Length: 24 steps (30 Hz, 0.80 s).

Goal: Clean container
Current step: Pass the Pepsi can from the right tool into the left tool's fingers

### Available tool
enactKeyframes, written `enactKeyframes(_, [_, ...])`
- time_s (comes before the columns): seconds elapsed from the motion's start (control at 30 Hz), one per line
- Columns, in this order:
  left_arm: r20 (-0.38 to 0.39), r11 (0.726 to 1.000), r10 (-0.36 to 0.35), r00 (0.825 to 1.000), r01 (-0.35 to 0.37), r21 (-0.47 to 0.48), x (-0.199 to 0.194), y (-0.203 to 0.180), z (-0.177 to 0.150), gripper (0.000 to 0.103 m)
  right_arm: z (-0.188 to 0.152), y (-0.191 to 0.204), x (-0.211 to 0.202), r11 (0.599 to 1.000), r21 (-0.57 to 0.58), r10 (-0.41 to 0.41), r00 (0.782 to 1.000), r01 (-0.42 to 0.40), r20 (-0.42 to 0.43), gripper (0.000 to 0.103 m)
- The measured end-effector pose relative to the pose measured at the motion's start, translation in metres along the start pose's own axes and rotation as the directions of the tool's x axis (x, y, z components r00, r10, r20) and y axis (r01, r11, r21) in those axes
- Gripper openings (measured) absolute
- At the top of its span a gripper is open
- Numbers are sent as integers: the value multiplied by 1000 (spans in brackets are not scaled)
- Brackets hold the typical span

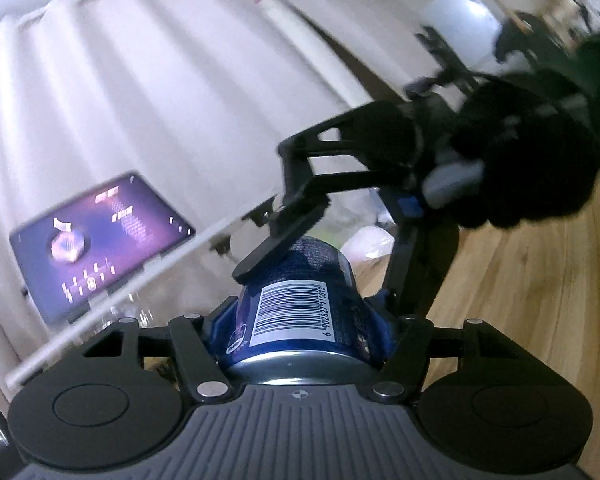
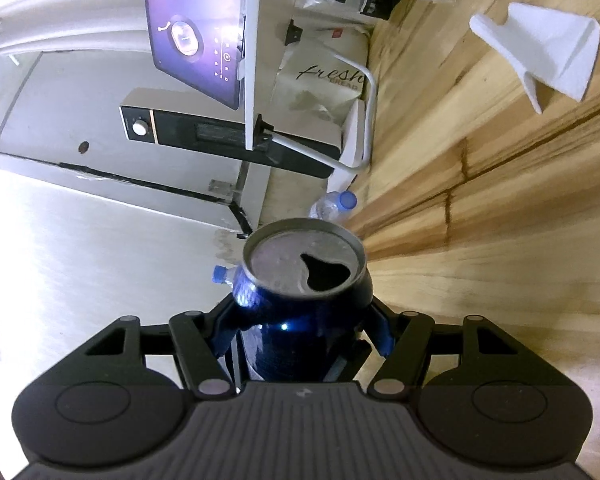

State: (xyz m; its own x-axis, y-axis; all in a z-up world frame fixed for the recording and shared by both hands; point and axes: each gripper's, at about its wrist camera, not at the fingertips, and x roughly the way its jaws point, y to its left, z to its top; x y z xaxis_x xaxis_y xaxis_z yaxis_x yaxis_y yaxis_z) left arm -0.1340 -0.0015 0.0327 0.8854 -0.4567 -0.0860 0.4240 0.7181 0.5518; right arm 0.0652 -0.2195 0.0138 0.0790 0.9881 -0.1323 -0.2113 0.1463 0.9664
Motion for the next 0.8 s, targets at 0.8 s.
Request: enactKeyframes(0.8, [29, 993, 61, 998, -58, -102, 8, 0, 1, 70, -39, -22, 22, 994, 93, 46, 997, -51, 61, 66])
